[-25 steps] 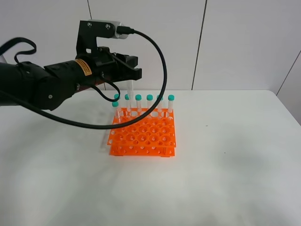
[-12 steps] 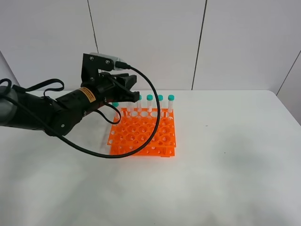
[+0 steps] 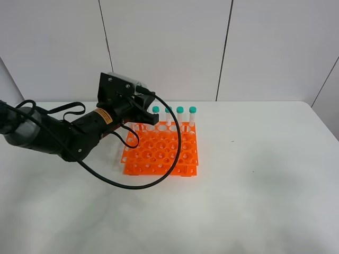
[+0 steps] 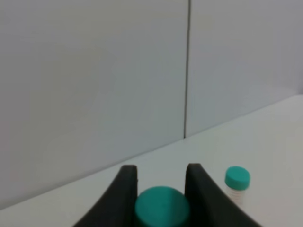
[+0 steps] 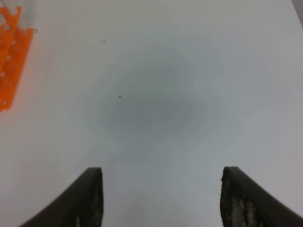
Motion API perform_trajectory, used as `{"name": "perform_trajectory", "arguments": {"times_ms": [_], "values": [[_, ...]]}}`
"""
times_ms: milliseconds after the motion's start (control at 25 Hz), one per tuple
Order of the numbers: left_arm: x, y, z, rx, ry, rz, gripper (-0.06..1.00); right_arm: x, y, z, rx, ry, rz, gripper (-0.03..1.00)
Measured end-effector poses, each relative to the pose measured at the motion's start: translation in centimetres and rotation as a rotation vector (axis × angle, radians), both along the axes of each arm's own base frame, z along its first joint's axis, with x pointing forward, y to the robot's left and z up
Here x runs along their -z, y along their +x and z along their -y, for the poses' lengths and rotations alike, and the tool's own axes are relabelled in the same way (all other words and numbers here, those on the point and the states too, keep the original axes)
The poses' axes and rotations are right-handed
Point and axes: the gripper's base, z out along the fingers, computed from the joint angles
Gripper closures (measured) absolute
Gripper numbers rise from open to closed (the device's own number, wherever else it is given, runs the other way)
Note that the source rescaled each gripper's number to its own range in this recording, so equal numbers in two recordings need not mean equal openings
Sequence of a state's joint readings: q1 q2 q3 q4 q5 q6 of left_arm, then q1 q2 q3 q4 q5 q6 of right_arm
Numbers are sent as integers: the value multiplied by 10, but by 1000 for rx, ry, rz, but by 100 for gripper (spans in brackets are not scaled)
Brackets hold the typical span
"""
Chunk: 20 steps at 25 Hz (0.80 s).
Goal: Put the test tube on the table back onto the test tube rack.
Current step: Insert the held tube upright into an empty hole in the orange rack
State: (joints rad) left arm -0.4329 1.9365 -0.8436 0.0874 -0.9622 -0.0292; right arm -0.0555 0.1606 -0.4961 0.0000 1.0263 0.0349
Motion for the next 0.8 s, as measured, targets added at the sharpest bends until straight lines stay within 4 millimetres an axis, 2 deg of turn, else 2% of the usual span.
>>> {"name": "perform_trajectory", "arguments": {"times_ms": [160,400,640,800], "values": [[4,4,-6,-29,-23,22,94,0,0,0,0,0,0,23],[14,12,-3,-34,-42,10,94,0,0,0,0,0,0,23],[16,15,-2,-36,-44,12,94,0,0,0,0,0,0,23],[18,18,-9,-53,-35,1,94,0,0,0,0,0,0,23]]}}
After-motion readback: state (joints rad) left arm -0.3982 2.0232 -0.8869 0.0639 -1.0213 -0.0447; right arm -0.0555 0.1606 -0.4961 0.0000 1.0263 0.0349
